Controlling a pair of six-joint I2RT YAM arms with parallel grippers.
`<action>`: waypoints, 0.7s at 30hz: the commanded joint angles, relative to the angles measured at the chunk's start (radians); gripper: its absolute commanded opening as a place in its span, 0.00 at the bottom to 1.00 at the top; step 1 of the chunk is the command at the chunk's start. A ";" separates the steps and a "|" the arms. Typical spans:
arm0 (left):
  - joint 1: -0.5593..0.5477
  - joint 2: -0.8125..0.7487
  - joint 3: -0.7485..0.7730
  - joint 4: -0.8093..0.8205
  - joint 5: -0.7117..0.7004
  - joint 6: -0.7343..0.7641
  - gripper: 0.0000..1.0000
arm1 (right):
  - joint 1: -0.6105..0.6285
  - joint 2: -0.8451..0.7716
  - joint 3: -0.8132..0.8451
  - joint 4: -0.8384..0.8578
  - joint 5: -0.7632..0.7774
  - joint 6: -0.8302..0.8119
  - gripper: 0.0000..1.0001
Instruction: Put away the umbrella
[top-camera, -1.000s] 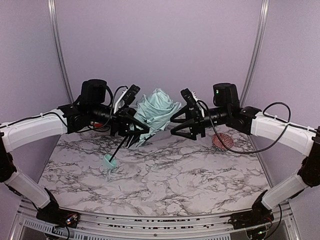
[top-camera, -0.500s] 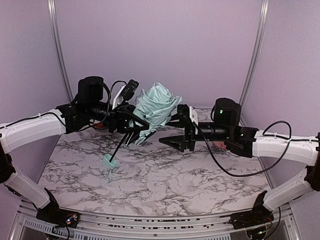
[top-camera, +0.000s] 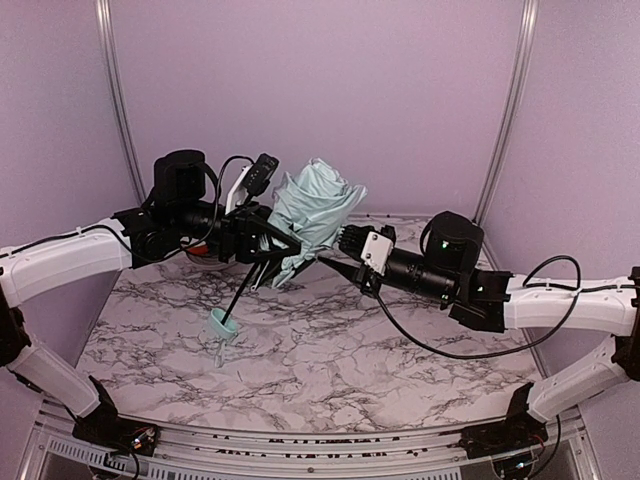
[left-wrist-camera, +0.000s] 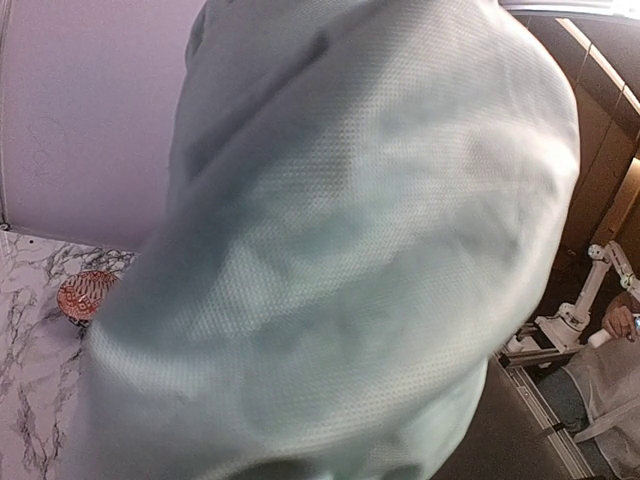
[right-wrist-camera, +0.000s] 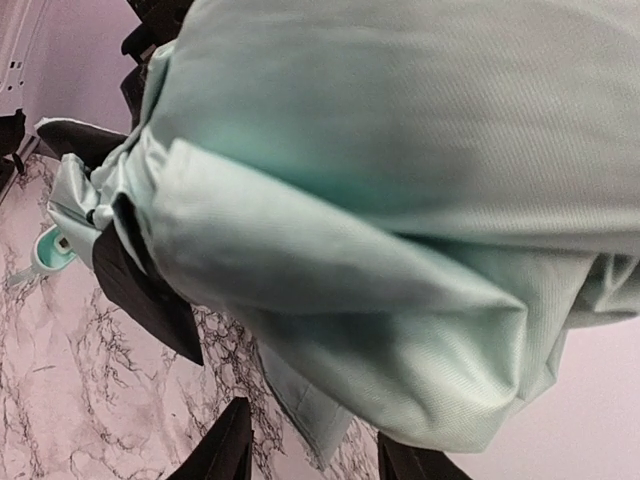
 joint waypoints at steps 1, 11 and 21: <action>-0.005 -0.025 0.045 0.078 0.012 -0.013 0.00 | 0.008 0.006 0.035 0.035 0.051 -0.058 0.39; -0.008 -0.015 0.041 0.087 0.008 -0.032 0.00 | 0.011 0.030 0.065 -0.009 0.005 -0.048 0.22; 0.003 -0.016 -0.001 0.091 -0.108 -0.077 0.00 | 0.007 0.012 0.076 -0.131 0.020 0.050 0.00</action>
